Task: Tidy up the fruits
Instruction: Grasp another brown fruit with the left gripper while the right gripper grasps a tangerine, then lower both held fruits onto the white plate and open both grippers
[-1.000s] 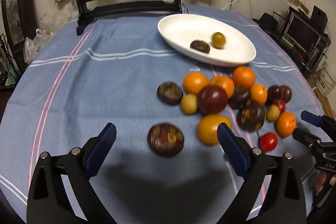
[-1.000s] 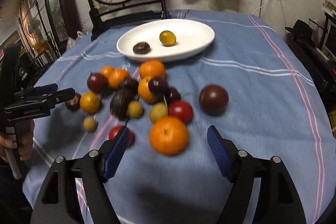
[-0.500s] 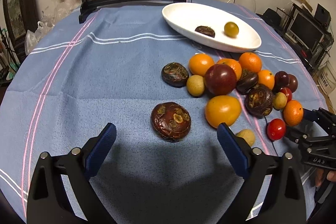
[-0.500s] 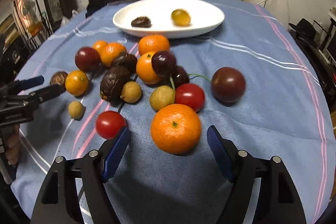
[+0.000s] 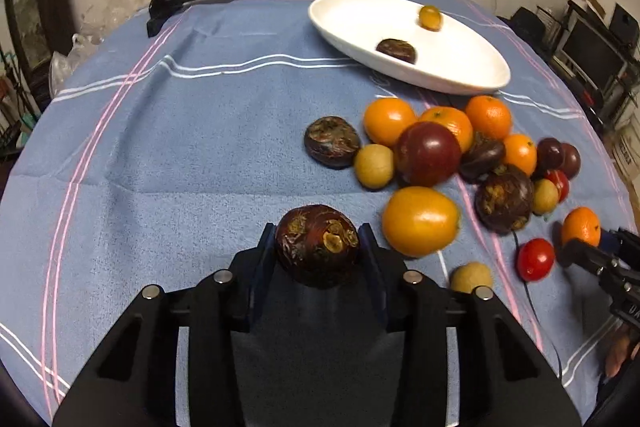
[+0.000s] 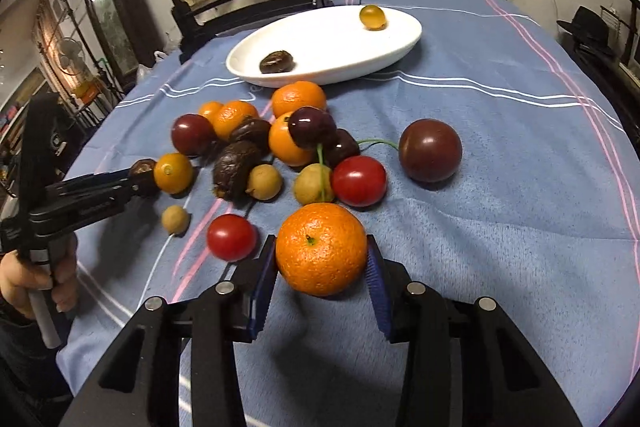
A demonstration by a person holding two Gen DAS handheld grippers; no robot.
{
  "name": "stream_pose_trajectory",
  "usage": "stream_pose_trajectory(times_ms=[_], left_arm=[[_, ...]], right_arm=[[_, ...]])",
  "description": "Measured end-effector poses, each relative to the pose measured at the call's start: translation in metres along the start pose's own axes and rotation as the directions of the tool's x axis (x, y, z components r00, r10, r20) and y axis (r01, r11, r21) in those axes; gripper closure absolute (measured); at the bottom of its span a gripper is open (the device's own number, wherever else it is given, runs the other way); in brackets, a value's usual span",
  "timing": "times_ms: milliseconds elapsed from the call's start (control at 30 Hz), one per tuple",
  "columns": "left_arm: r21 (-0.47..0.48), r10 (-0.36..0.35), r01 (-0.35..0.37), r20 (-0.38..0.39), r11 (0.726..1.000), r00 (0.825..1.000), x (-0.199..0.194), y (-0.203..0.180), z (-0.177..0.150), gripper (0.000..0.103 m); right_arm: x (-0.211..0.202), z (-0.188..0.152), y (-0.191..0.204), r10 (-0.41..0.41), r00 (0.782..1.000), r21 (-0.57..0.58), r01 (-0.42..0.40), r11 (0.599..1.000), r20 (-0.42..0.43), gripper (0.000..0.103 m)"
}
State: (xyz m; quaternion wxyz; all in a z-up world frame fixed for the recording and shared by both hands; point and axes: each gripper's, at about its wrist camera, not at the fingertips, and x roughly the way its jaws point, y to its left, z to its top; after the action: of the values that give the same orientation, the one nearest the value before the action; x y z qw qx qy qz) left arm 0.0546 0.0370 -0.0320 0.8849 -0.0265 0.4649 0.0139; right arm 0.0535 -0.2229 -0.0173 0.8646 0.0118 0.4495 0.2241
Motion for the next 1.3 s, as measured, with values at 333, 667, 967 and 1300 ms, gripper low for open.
stream_pose_trajectory(times_ms=[333,667,967,1300], left_arm=[[0.017,-0.113,0.112,0.112,0.994,0.987,-0.045,-0.005,0.044,0.063],[0.031,-0.081,0.078,0.119,0.996,0.990,-0.003,-0.035,0.140,0.063],[0.039,-0.057,0.055,0.043,0.998,0.997,0.061,-0.041,0.169,0.063],[0.034,-0.038,0.038,0.006,0.999,0.999,0.091,-0.044,0.174,0.038]], right_arm=[[-0.044,0.037,0.006,0.027,0.990,-0.026,-0.024,0.999,0.136,0.060],[0.009,0.118,0.024,-0.038,0.994,-0.072,0.045,0.996,0.099,0.060],[0.066,0.135,0.014,-0.045,0.999,-0.057,0.046,0.997,0.016,0.060],[0.081,0.142,0.008,-0.037,0.999,-0.047,0.038,0.998,0.024,0.043]])
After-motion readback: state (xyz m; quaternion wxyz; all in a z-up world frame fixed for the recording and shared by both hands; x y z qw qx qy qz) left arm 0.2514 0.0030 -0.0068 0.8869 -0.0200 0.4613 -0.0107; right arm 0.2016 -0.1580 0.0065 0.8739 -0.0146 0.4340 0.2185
